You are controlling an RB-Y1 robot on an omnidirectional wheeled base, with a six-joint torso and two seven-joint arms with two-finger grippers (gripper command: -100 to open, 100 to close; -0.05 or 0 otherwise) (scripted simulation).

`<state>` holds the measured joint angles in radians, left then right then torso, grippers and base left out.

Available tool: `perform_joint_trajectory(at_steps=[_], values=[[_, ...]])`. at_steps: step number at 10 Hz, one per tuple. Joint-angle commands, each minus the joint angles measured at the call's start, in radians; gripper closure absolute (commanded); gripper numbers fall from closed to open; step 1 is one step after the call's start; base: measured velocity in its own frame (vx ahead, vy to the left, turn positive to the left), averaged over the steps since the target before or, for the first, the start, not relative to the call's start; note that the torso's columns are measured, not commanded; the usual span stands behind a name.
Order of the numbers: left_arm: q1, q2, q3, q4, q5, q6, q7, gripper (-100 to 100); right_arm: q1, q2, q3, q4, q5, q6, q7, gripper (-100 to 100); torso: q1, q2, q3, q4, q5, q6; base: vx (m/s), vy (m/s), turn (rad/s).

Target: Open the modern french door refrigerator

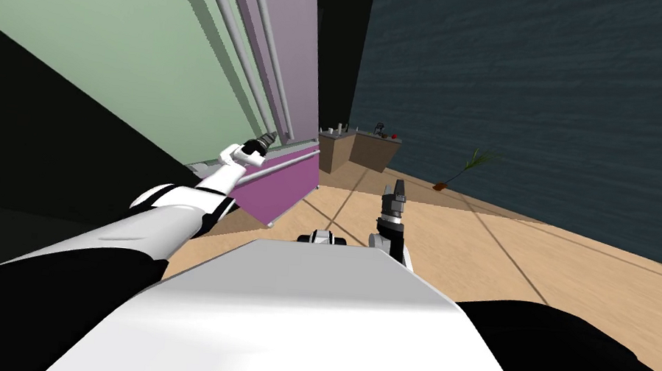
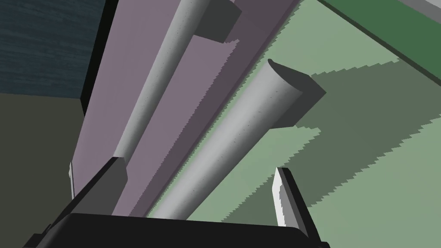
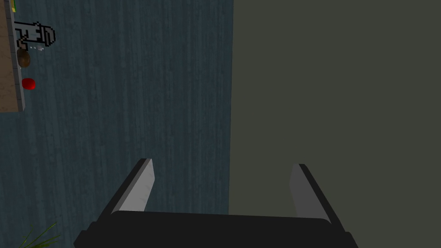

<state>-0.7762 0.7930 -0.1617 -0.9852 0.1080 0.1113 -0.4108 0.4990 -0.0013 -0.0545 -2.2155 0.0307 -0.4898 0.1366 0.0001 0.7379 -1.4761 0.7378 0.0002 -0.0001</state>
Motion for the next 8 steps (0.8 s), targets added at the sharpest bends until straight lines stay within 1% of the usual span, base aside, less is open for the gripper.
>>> perform_joint_trajectory(at_steps=[1, 2, 7, 8], values=[[-0.023, 0.034, -0.016, -0.023, 0.008, 0.054, -0.007, -100, 0.0, 0.0, 0.0, 0.0, 0.0, 0.0, 0.0, 0, -0.002, 0.001, 0.001, 0.0, -0.001, 0.0, 0.071, 0.027, -0.04], [-0.027, 0.04, -0.019, -0.024, 0.01, 0.062, -0.009, -100, 0.0, 0.0, 0.0, 0.0, 0.0, 0.0, 0.0, 0, -0.002, 0.0, 0.0, 0.0, -0.001, 0.0, 0.068, 0.028, -0.034], [-0.073, 0.101, -0.052, -0.041, 0.026, 0.146, -0.019, -100, 0.0, 0.0, 0.0, 0.0, 0.0, 0.0, 0.0, 0, 0.0, 0.0, 0.0, 0.0, 0.0, 0.0, 0.065, 0.048, -0.04], [-0.068, 0.095, -0.05, -0.034, 0.026, 0.13, -0.018, -100, 0.0, 0.0, 0.0, 0.0, 0.0, 0.0, 0.0, 0, 0.0, 0.0, 0.0, 0.0, 0.0, 0.0, 0.025, 0.025, -0.006]])
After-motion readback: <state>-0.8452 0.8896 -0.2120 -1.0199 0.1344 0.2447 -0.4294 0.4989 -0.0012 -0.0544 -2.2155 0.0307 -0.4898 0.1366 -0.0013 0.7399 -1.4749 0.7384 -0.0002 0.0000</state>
